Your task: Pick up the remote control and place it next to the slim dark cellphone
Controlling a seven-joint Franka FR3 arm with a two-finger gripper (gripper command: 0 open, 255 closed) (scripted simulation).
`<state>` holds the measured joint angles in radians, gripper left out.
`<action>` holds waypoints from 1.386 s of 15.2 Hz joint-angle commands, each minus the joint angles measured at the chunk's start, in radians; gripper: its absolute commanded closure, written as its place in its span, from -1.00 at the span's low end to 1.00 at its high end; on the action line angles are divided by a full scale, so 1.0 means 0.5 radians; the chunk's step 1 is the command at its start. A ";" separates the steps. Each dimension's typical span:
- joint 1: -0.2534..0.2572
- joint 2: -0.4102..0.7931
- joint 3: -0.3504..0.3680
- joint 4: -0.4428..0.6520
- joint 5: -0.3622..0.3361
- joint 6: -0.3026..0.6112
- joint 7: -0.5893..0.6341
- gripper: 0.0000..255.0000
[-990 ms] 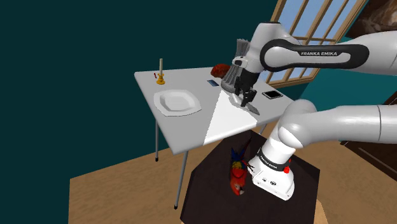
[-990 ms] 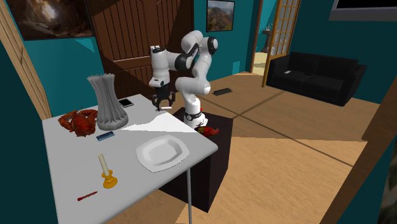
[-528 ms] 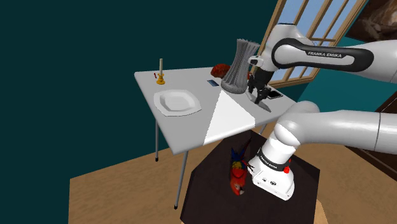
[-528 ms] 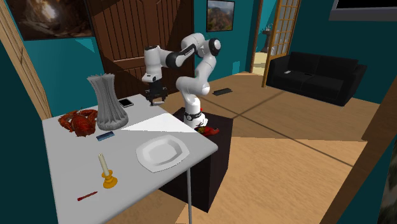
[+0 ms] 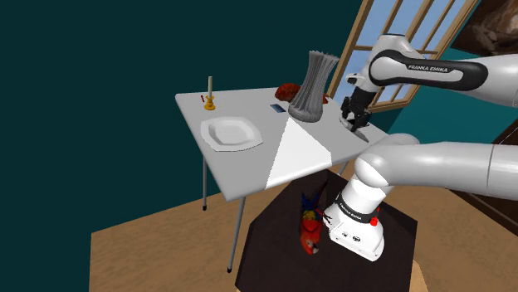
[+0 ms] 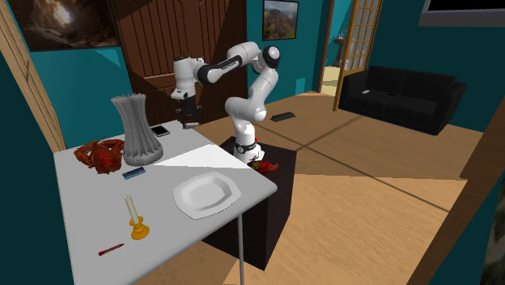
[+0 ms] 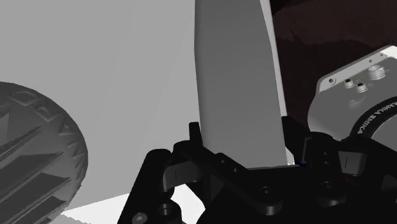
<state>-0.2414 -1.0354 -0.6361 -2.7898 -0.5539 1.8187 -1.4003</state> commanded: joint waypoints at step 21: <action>0.055 0.465 -0.801 0.187 -0.448 0.491 -0.388 1.00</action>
<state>-0.2187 -0.8124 -1.0230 -2.6922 -0.7710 2.0482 -1.5957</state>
